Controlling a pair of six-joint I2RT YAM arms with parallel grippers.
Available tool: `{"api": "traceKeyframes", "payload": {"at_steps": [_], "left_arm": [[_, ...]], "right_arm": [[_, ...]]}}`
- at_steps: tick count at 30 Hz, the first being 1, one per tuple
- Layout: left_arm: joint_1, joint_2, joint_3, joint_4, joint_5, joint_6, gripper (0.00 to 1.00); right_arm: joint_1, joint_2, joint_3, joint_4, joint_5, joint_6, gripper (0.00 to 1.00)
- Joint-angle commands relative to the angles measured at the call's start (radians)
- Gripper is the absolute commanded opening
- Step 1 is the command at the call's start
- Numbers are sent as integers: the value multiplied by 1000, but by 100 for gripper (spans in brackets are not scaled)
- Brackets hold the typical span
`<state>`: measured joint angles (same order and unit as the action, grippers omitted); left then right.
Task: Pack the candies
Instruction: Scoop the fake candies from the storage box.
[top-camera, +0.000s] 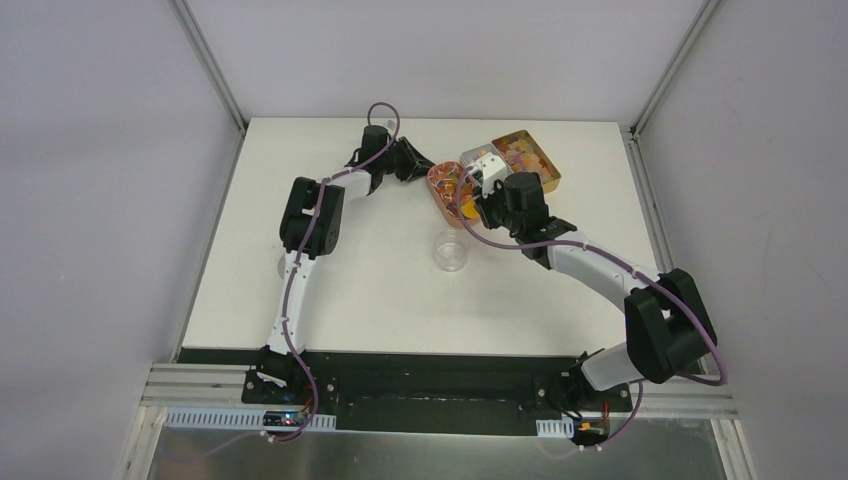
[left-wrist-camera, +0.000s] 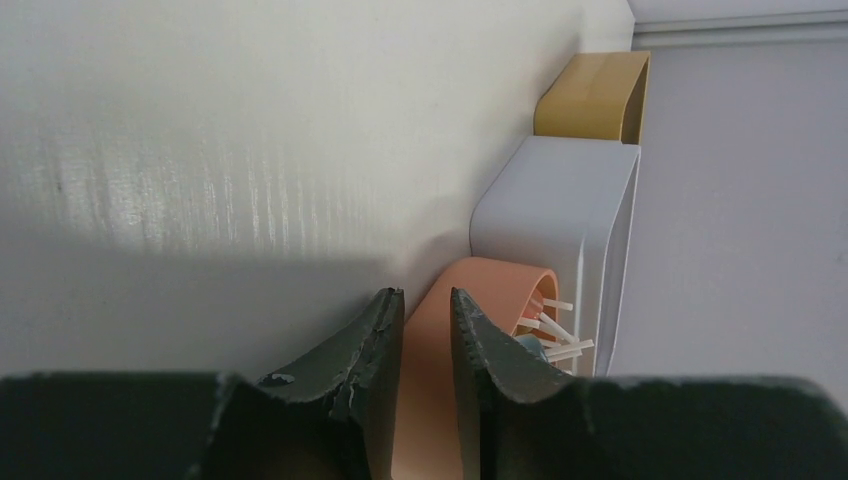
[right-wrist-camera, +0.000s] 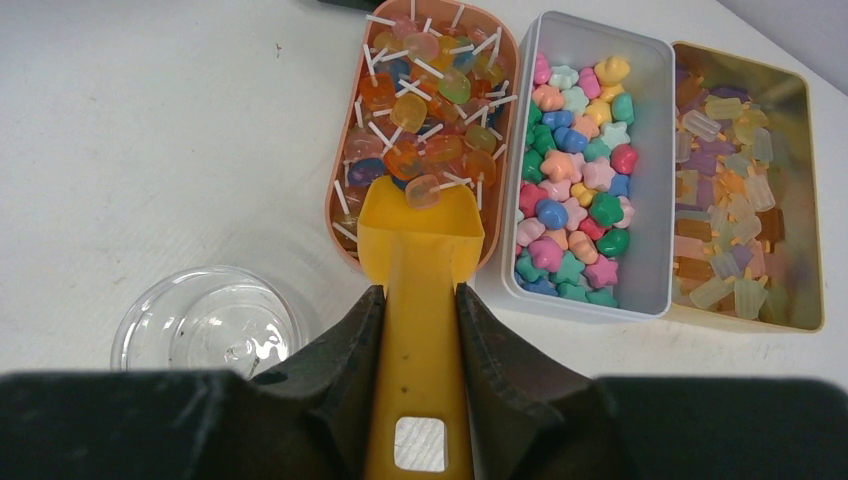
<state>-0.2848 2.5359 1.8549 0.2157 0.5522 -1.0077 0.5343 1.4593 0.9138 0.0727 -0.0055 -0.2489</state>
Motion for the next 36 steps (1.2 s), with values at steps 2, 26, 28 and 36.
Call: {"api": "traceKeyframes", "payload": {"at_steps": [2,26,28,36], "left_arm": [[-10,4,3,98,52,-29,25],[-24,-22,-32,92,53,-19,23],[-24,-21,-31,92,55,-17,23],[-25,-13,-29,95,63,-23,22]], "right_arm": [[-5,25,-52,88,-10,-23,0],[-6,30,-216,344,43,5,0],[-6,34,-227,362,50,12,0],[-9,46,-245,412,50,24,0]]}}
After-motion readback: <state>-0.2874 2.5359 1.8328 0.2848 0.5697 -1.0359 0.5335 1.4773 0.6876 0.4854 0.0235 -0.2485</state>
